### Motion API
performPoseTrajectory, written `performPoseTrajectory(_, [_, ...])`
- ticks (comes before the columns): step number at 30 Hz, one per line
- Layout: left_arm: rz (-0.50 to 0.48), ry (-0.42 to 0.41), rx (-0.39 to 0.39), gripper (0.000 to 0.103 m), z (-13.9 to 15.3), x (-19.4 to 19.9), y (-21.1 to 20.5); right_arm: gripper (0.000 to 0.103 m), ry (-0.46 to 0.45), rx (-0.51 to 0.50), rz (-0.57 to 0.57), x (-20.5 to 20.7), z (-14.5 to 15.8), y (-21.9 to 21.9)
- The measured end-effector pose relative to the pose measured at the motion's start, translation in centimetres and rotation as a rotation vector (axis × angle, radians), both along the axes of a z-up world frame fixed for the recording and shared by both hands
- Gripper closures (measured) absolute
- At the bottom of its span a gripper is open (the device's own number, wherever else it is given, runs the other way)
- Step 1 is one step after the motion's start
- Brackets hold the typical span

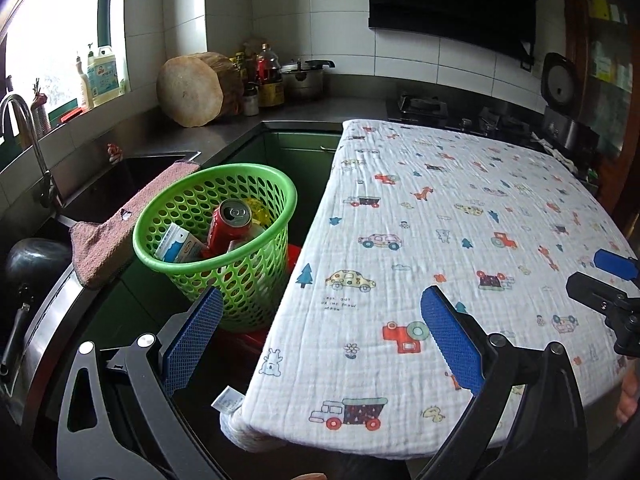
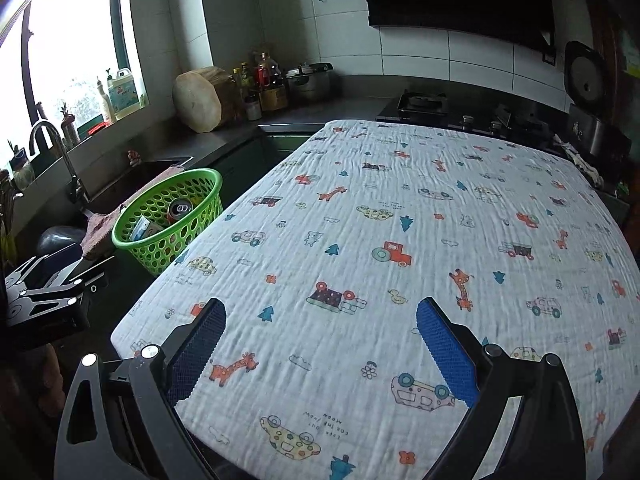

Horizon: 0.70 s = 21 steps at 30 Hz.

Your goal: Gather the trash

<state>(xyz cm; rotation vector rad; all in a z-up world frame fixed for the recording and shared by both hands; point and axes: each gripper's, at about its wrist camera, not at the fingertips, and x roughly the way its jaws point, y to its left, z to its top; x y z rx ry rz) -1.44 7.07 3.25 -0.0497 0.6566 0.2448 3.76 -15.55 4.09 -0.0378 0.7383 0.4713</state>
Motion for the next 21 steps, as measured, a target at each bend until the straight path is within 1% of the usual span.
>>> performPoseTrajectory(21, [0.019, -0.006, 0.058, 0.005, 0.4, -0.21, -0.65, 0.01, -0.01, 0.0, -0.001, -0.14, 0.27, -0.04])
